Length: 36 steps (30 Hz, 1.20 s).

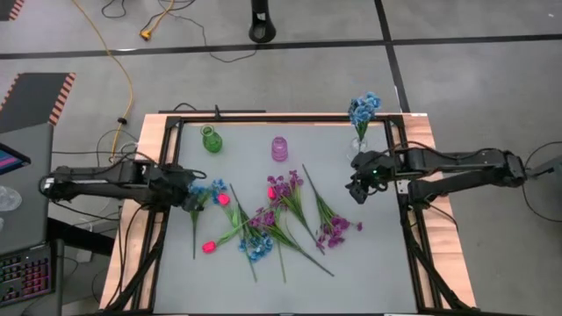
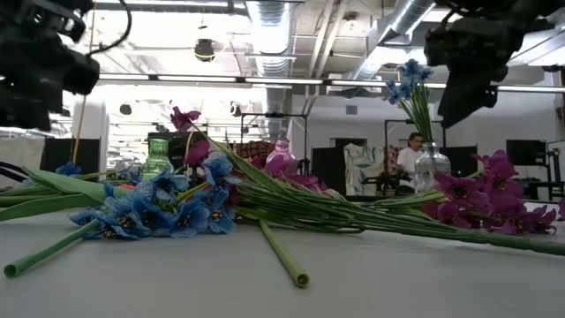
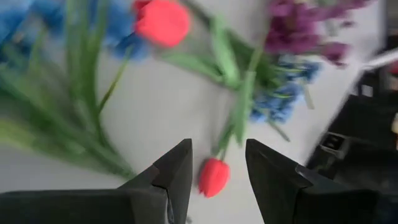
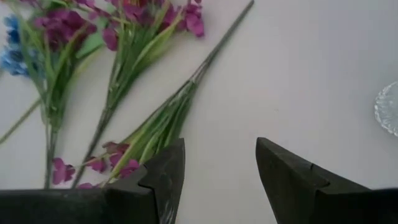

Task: Sort flowers into vase by color
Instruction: Put the left blue flowers into the transparent vase

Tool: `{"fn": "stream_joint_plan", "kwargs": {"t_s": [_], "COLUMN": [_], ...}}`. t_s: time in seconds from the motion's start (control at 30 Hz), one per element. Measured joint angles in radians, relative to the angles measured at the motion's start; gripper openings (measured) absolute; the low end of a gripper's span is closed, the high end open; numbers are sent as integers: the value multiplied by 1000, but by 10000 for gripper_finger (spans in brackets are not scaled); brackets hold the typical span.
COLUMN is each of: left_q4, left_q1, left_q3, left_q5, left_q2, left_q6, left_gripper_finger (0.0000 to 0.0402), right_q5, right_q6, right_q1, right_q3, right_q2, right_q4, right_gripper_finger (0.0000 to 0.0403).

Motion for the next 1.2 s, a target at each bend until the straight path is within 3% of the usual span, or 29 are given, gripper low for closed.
{"fn": "stream_joint_plan", "kwargs": {"t_s": [0.3, 0.77, 1.2], "left_q4": [-5, 2, -2], "left_q1": [0, 0, 0], "left_q3": [0, 0, 0], "left_q5": [-13, 108, 4], "left_q2": [223, 552, 707], "left_q6": [-135, -180, -129], "left_gripper_finger": [137, 137, 135], "right_q5": [-3, -8, -8], "right_q6": [0, -3, -3], "right_q1": [0, -1, -1], "right_q3": [0, 0, 0], "right_q2": [89, 102, 102], "right_q4": [6, 57, 57], "right_gripper_finger": [223, 223, 223]}}
